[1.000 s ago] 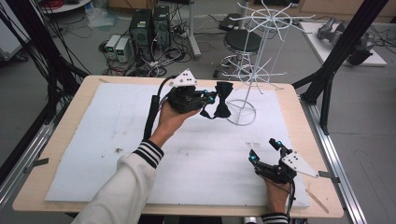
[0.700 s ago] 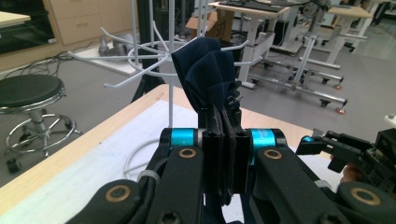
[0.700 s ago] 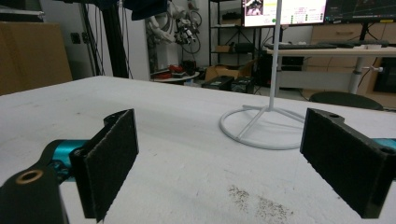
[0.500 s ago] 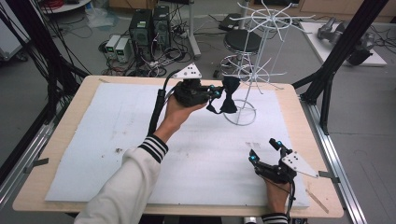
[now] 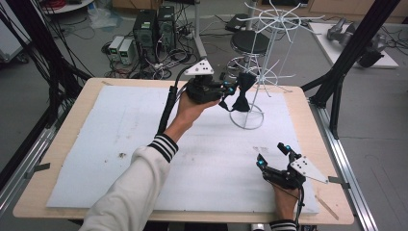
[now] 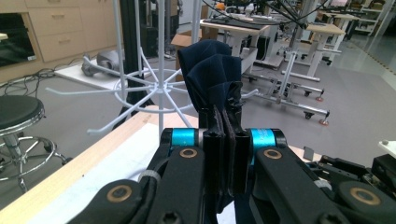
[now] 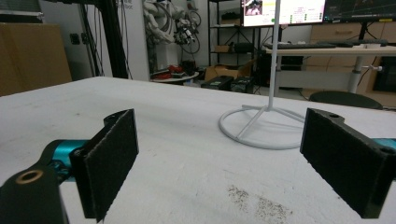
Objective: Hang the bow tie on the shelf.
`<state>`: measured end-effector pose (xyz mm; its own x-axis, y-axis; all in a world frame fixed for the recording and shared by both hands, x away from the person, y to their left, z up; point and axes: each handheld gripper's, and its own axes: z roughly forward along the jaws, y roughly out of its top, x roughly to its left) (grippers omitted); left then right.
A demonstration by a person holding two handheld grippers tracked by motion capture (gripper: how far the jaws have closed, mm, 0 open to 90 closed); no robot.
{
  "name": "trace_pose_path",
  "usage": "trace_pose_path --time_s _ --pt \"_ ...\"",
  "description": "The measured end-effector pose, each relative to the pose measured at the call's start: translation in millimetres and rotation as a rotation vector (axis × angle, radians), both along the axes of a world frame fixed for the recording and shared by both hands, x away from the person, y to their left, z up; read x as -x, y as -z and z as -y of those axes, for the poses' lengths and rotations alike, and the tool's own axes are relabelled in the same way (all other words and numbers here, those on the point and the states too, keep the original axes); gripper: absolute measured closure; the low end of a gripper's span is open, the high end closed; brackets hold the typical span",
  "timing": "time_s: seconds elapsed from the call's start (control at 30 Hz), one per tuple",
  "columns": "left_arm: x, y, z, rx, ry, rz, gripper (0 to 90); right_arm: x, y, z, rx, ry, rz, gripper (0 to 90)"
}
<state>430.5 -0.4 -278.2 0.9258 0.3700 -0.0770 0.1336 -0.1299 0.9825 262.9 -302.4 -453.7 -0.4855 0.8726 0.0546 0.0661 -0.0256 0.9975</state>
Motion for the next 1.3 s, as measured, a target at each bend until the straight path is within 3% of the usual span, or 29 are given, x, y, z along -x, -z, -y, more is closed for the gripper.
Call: trace_pose_path --time_s 0.47,0.97,1.3 --pt "-10.6 2.5 15.1 -0.006 -0.029 -0.006 87.5 -0.1 0.1 0.5 0.001 -0.001 0.002 10.5" --pt "-22.3 1.2 29.4 -0.004 -0.080 -0.055 87.5 -0.2 0.1 0.5 0.003 0.000 0.003 10.5" --pt "-26.4 8.9 34.9 -0.042 -0.097 -0.084 87.4 -0.1 0.0 0.7 0.000 -0.002 0.001 10.5"
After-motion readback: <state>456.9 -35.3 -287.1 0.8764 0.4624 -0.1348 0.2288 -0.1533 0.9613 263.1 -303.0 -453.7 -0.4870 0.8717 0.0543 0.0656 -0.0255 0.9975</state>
